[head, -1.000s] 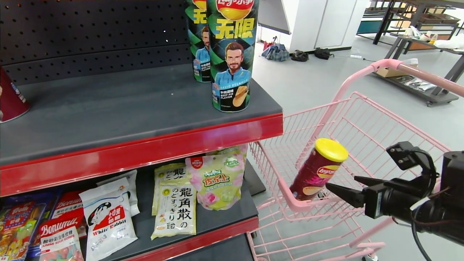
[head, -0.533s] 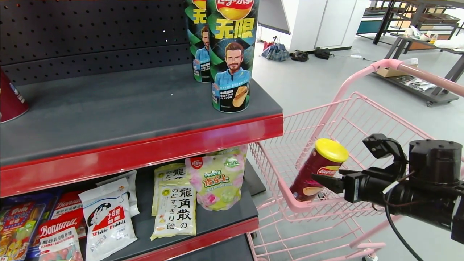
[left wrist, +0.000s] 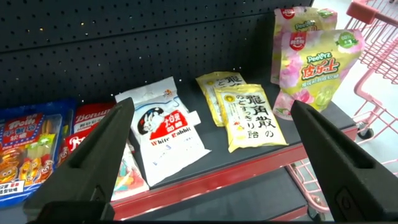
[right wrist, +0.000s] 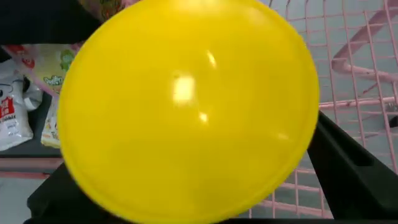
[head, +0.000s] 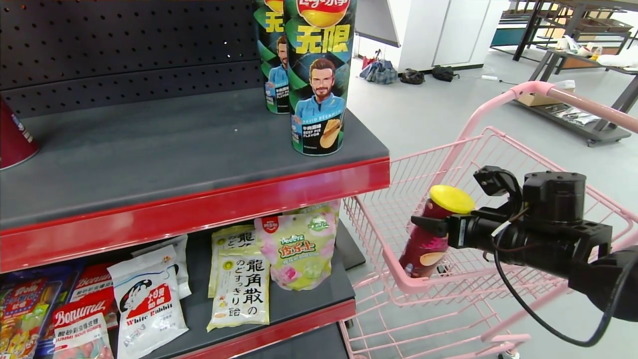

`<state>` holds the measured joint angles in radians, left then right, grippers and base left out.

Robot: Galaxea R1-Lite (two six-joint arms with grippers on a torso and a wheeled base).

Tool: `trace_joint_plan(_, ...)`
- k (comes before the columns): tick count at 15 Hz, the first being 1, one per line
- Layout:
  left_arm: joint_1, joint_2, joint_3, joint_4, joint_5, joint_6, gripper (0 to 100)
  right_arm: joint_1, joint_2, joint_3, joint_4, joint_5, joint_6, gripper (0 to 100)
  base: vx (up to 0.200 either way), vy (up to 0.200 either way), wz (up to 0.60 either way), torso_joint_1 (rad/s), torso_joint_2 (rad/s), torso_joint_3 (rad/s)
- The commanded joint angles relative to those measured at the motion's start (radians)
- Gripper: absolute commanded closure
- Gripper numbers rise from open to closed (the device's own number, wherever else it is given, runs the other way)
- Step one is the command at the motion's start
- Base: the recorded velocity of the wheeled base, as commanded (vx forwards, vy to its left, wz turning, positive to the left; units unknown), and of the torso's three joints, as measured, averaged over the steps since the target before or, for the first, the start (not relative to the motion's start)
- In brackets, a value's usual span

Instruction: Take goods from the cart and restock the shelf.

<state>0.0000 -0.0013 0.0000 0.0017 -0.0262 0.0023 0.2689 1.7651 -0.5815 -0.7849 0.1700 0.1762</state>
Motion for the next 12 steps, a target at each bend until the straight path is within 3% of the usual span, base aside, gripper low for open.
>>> trace_joint_plan(1, 0.000, 0.001, 0.000, 0.000, 0.000, 0.001, 0, -0.013, 0.111, -0.035, -0.085, -0.001, -0.003, 0, 0.000, 0.000, 0.00, 0.000, 0.00, 0.000)
trace_joint_plan(4, 0.000, 0.001, 0.000, 0.000, 0.000, 0.001, 0, -0.013, 0.188, -0.038, -0.175, -0.004, -0.006, 0, 0.000, 0.000, 0.00, 0.000, 0.00, 0.000)
trace_joint_plan(5, 0.000, 0.001, 0.000, 0.000, 0.000, 0.001, 0, -0.013, 0.195, -0.044, -0.175, -0.003, -0.006, 100, 0.000, 0.000, 0.00, 0.000, 0.00, 0.000)
trace_joint_plan(12, 0.000, 0.001, 0.000, 0.000, 0.000, 0.001, 0, -0.016, 0.142, -0.081, -0.166, -0.009, -0.015, 100, 0.000, 0.000, 0.00, 0.000, 0.00, 0.000)
